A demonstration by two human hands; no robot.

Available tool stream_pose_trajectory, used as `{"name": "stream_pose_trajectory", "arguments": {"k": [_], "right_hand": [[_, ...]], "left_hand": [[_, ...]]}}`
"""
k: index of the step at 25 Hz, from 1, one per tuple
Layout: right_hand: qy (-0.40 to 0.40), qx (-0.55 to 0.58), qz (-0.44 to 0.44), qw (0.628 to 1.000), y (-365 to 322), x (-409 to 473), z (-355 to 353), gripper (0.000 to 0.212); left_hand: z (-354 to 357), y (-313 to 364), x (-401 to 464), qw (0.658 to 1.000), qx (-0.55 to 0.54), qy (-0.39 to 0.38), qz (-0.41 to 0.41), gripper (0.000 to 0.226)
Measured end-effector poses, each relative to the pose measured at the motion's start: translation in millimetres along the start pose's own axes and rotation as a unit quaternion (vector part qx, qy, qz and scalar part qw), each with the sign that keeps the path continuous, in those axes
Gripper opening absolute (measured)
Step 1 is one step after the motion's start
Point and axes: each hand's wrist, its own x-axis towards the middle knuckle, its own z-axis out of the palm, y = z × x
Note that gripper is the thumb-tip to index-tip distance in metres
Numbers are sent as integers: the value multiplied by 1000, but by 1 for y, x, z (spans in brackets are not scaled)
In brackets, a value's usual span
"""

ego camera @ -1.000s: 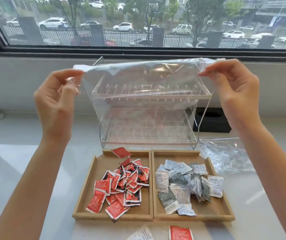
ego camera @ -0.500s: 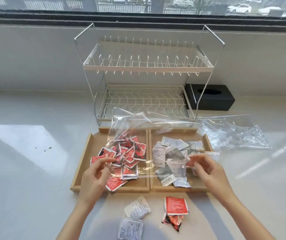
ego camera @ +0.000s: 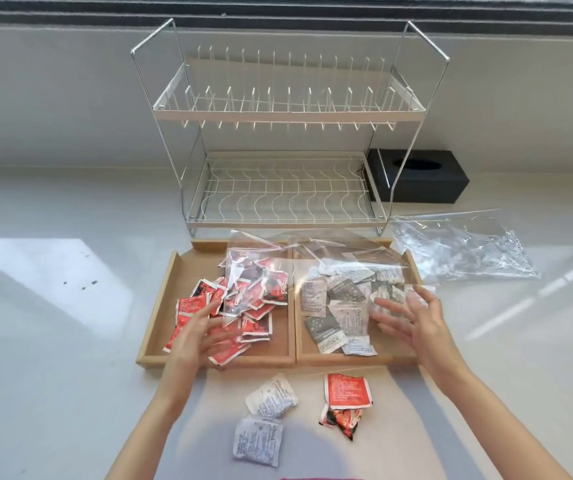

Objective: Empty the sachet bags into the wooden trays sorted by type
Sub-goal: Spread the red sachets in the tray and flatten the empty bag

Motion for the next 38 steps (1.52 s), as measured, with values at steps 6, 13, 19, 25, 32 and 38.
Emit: {"name": "stream_pose_trajectory", "arguments": {"k": [6, 13, 19, 25, 32, 38], "right_hand": [[13, 56, 41, 997, -31, 17, -2, 47], [37, -103, 17, 994, -58, 30, 1, 20], [7, -140, 18, 990, -72, 23, -18, 17], [-27, -139, -16, 990, -91, 14, -25, 13], [-104, -119, -126, 979, -144, 18, 7, 16], [-150, -99, -120, 976, -168, 29, 28, 26]], "left_hand": [[15, 37, 18, 990, -116, -25, -72, 68], [34, 57, 14, 998, -4, -39, -57, 30], [38, 53, -2, 995, 10, -46, -85, 18], [50, 67, -21, 997, -26, -28, -63, 17], [33, 126, -22, 993, -51, 65, 80, 18], [27, 126, -19, 994, -72, 65, 57, 19]]}}
